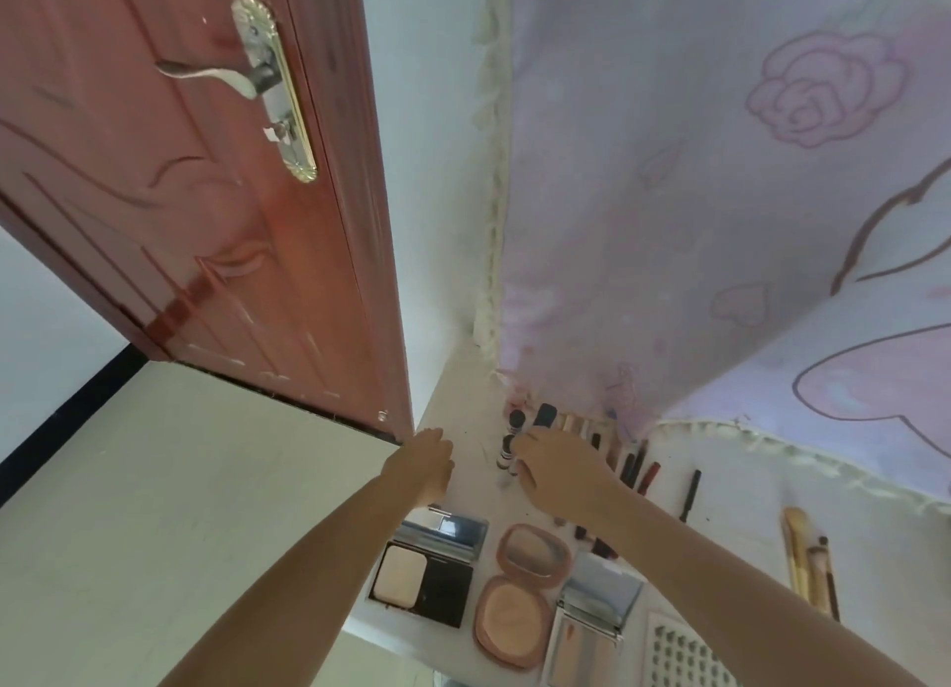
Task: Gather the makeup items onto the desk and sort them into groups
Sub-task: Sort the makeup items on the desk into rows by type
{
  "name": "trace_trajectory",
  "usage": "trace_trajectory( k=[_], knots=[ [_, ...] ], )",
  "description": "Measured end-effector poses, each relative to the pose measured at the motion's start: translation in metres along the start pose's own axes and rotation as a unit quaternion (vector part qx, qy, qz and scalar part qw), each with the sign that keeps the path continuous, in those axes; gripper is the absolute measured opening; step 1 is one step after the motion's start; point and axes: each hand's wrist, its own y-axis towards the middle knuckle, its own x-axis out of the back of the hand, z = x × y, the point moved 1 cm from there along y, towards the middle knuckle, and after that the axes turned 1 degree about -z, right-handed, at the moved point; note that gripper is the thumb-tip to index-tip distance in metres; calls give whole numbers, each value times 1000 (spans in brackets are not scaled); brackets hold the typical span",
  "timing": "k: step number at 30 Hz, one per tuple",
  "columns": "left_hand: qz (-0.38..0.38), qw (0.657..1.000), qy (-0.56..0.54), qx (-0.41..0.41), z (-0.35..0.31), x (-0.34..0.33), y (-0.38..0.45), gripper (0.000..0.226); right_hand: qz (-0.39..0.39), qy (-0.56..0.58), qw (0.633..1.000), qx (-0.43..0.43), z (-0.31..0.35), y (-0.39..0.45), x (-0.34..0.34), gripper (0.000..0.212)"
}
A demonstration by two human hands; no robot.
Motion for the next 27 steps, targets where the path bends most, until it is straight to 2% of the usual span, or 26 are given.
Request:
trace_trajectory(
  k=[12, 16, 19, 21, 23, 25, 27],
  knots=[
    [35, 997, 47, -50, 5, -5, 7, 33, 10, -36, 999, -23, 2, 10, 1, 28],
    [-5, 998, 35, -50, 5, 1, 1, 35, 8, -18, 999, -28, -2, 2, 1, 29],
    [-47, 997, 32, -53, 2, 7, -8, 43, -25, 1, 999, -25, -5, -5, 1, 34],
    [-91, 995, 20, -47, -1, 11, -16, 46, -47, 10, 999, -23, -8, -11, 3, 36],
    [-179, 983, 4, -44, -12, 18, -30, 42, -68, 27, 997, -36, -15, -21, 6, 38],
    [-313, 944, -1, -103, -32, 26, -49, 29, -89, 50, 993, -55, -25, -37, 7, 41],
    [-435, 879, 29, -195, -58, 25, -65, 18, -129, 83, 986, -71, -39, -57, 5, 40]
  ],
)
